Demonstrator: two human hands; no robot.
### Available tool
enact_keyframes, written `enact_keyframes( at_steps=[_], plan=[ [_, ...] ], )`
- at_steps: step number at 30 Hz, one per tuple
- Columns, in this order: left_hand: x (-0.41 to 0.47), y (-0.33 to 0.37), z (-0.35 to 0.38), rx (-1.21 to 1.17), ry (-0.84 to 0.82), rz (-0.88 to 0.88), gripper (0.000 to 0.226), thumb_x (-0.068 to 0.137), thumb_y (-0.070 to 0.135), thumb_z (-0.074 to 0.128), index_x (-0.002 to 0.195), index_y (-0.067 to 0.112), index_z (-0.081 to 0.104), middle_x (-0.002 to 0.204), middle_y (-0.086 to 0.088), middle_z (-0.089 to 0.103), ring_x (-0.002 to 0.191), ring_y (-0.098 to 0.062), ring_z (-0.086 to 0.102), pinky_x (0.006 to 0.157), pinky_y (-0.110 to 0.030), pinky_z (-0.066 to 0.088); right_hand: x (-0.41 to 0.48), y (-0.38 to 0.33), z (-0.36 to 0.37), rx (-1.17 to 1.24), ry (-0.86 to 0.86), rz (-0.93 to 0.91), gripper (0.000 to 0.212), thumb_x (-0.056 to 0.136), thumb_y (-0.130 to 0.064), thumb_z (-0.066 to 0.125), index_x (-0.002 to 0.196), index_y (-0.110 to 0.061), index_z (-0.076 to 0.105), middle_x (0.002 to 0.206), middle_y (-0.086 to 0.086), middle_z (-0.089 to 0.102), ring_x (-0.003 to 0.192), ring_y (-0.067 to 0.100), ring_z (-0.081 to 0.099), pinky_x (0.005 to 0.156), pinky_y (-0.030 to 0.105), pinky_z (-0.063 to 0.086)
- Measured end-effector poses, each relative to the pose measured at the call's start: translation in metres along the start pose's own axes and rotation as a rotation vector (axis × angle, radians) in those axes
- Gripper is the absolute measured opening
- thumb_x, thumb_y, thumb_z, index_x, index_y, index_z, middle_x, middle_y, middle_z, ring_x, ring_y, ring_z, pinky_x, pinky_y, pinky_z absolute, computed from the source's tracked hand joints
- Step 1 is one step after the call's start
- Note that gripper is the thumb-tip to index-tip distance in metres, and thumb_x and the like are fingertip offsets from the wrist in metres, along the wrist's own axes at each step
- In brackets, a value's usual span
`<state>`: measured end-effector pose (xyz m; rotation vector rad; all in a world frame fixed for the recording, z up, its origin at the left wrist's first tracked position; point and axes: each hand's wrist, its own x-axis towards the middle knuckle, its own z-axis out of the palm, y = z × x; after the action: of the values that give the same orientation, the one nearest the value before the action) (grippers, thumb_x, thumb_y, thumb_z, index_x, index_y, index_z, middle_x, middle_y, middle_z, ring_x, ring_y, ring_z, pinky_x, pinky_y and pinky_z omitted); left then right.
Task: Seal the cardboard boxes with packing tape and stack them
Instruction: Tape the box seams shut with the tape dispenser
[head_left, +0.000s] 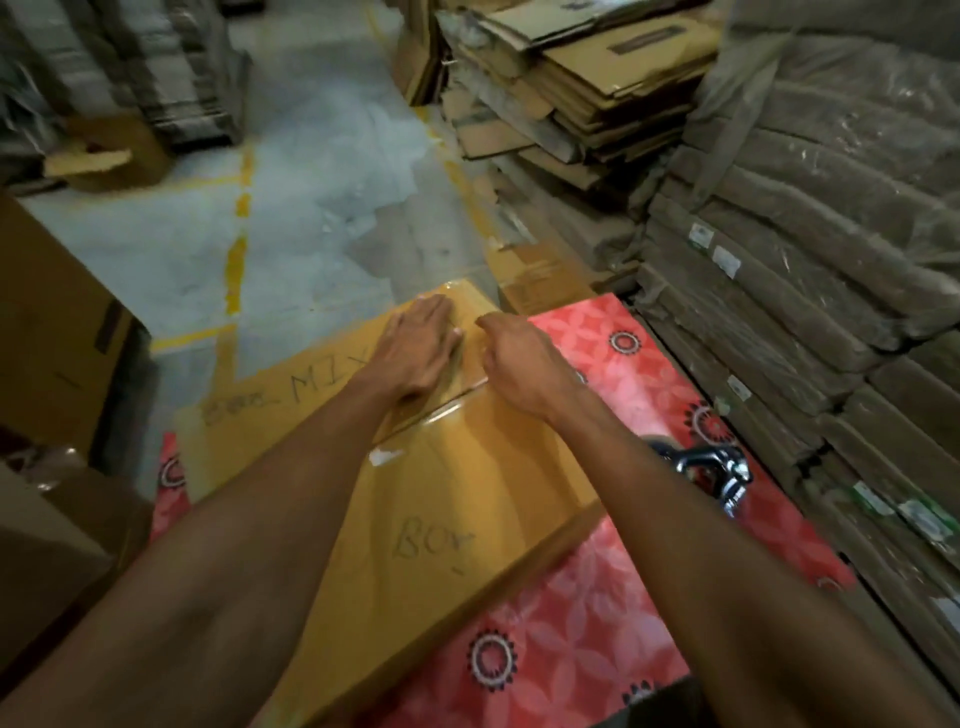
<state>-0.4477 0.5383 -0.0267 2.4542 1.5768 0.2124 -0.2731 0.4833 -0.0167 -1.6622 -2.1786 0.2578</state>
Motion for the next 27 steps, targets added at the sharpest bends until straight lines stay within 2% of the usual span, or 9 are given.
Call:
enact_keyframes(
  at_steps=[2, 5, 8, 12, 15, 19, 21, 24, 27],
  plan=[
    [0.019, -0.01, -0.004, 0.037, -0.048, 0.004, 0.057, 0.11, 0.039, 0.025, 0.16, 0.013, 0.018, 0.169, -0.006, 0.014, 0.156, -0.027, 0.011, 0.123, -0.048, 0.011, 0.037, 0.002, 0.011, -0.055, -0.058, -0.025, 0.043, 0.092, -0.01, 0.046, 0.134, -0.001, 0.051, 0.14, 0.021, 0.055, 0.132, 0.037, 0.05, 0.11, 0.047, 0.039],
    [0.047, -0.02, -0.004, 0.063, -0.08, 0.024, 0.055, 0.11, 0.037, 0.022, 0.162, 0.02, 0.012, 0.17, 0.002, 0.01, 0.156, -0.023, 0.01, 0.124, -0.05, 0.013, 0.073, 0.007, 0.023, -0.138, -0.182, 0.012, 0.056, 0.105, -0.026, 0.032, 0.156, -0.005, 0.024, 0.164, 0.013, 0.026, 0.152, 0.028, 0.023, 0.122, 0.049, 0.024],
    [0.059, -0.026, -0.003, 0.077, -0.077, 0.05, 0.054, 0.11, 0.038, 0.019, 0.162, 0.025, 0.011, 0.169, 0.008, 0.01, 0.151, -0.023, 0.027, 0.118, -0.046, 0.026, 0.079, 0.014, 0.038, -0.166, -0.219, 0.03, 0.062, 0.107, -0.033, 0.021, 0.16, -0.005, 0.008, 0.17, 0.008, 0.008, 0.156, 0.021, 0.008, 0.125, 0.045, 0.018],
    [0.056, -0.022, -0.004, 0.084, -0.037, 0.052, 0.055, 0.109, 0.043, 0.018, 0.162, 0.029, 0.011, 0.169, 0.012, 0.012, 0.14, -0.03, 0.043, 0.11, -0.05, 0.036, 0.066, 0.013, 0.038, -0.115, -0.188, 0.077, 0.062, 0.107, -0.036, 0.02, 0.161, -0.008, 0.007, 0.17, 0.004, 0.005, 0.156, 0.016, 0.003, 0.126, 0.041, 0.017],
    [0.055, -0.023, -0.005, 0.068, -0.048, 0.038, 0.056, 0.109, 0.047, 0.017, 0.162, 0.029, 0.011, 0.168, 0.011, 0.013, 0.142, -0.031, 0.041, 0.112, -0.051, 0.035, 0.048, 0.009, 0.026, -0.118, -0.206, 0.091, 0.065, 0.106, -0.044, 0.017, 0.161, -0.012, 0.006, 0.17, 0.003, 0.003, 0.156, 0.016, 0.001, 0.125, 0.045, 0.017],
    [0.052, -0.019, -0.006, 0.062, -0.079, 0.017, 0.058, 0.108, 0.05, 0.014, 0.161, 0.03, 0.01, 0.168, 0.011, 0.014, 0.144, -0.032, 0.037, 0.113, -0.053, 0.032, -0.012, 0.01, 0.005, -0.103, -0.236, 0.145, 0.065, 0.107, -0.05, 0.018, 0.162, -0.02, 0.004, 0.17, -0.003, -0.002, 0.156, 0.012, -0.002, 0.126, 0.042, 0.01],
    [0.051, -0.017, -0.008, 0.085, -0.094, 0.006, 0.057, 0.108, 0.049, 0.013, 0.162, 0.029, 0.009, 0.169, 0.01, 0.012, 0.147, -0.031, 0.031, 0.116, -0.056, 0.026, -0.05, 0.01, -0.004, -0.114, -0.215, 0.176, 0.065, 0.106, -0.052, 0.017, 0.162, -0.022, 0.004, 0.17, -0.004, 0.0, 0.156, 0.013, 0.0, 0.126, 0.045, 0.011],
    [0.042, 0.001, -0.013, 0.147, -0.117, -0.034, 0.057, 0.109, 0.046, 0.011, 0.162, 0.027, 0.003, 0.17, 0.009, 0.003, 0.155, -0.031, 0.009, 0.121, -0.062, 0.009, -0.084, 0.008, -0.009, -0.15, -0.208, 0.245, 0.065, 0.106, -0.053, 0.015, 0.162, -0.024, 0.002, 0.169, -0.006, -0.001, 0.156, 0.013, 0.0, 0.126, 0.045, 0.009],
    [0.01, 0.047, 0.001, 0.231, -0.124, 0.177, 0.058, 0.108, 0.044, 0.01, 0.162, 0.025, -0.001, 0.17, 0.006, -0.004, 0.156, -0.028, 0.0, 0.122, -0.06, 0.004, -0.087, 0.008, -0.01, -0.168, -0.199, 0.249, 0.065, 0.106, -0.051, 0.016, 0.162, -0.021, 0.002, 0.17, -0.003, -0.001, 0.156, 0.013, -0.001, 0.126, 0.044, 0.006]
  ],
)
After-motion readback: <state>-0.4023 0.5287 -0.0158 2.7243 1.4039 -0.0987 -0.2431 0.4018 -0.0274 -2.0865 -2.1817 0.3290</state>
